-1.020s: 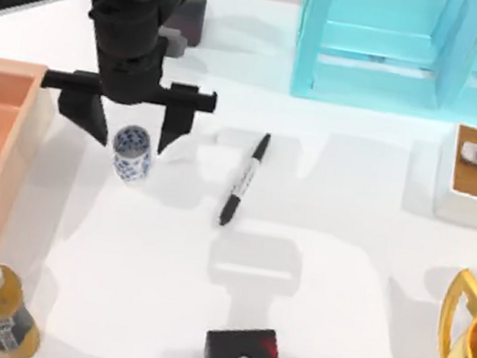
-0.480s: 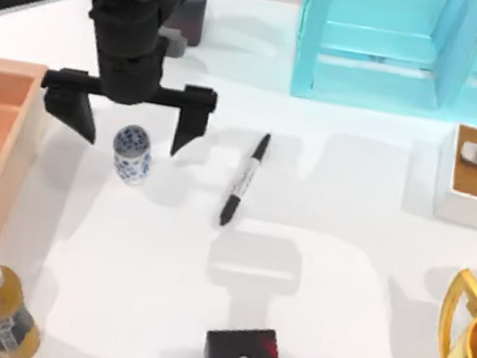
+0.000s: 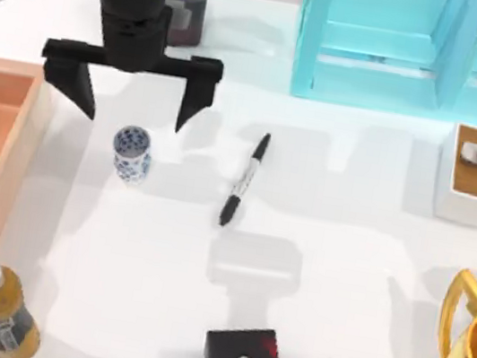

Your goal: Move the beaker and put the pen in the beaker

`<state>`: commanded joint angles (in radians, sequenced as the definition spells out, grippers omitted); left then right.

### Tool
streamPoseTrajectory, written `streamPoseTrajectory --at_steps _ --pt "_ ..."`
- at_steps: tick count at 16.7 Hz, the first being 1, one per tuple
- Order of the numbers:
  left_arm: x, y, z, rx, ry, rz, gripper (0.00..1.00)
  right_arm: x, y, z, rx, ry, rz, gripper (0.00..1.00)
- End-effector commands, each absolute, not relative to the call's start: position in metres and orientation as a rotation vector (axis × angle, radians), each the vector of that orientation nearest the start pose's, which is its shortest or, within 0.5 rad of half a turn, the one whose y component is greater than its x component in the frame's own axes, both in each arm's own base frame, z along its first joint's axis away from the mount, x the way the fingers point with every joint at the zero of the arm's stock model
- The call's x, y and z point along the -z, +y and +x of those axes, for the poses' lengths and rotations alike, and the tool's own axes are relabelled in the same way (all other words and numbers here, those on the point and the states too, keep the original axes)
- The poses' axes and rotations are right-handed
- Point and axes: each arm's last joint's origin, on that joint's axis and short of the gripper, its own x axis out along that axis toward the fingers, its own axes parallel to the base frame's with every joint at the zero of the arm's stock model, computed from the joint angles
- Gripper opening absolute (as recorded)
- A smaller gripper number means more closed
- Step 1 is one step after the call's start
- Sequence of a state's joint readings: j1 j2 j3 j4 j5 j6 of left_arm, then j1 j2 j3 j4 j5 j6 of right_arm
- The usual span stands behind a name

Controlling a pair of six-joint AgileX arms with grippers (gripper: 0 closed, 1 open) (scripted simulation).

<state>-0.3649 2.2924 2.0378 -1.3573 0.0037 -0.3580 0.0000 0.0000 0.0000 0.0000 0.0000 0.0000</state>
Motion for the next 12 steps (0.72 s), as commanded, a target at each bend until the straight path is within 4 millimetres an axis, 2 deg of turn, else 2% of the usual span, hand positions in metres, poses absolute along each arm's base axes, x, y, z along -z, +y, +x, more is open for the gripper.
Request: streamPoseTrajectory --at_steps 3,7,9,12 --pt "-0.235 -0.158 0.427 -0.007 1.592 0.007 1.00 -0.160 -0.001 0.106 0.000 0.000 0.000 1.00" --pt "-0.287 -0.158 0.420 0.010 1.564 0.007 1.00 -0.160 -0.001 0.106 0.000 0.000 0.000 1.00" --pt "-0.303 -0.156 0.413 0.013 1.566 0.011 1.00 -0.160 -0.001 0.106 0.000 0.000 0.000 1.00" --pt "-0.314 -0.153 0.407 0.013 1.575 0.016 1.00 -0.160 -0.001 0.106 0.000 0.000 0.000 1.00"
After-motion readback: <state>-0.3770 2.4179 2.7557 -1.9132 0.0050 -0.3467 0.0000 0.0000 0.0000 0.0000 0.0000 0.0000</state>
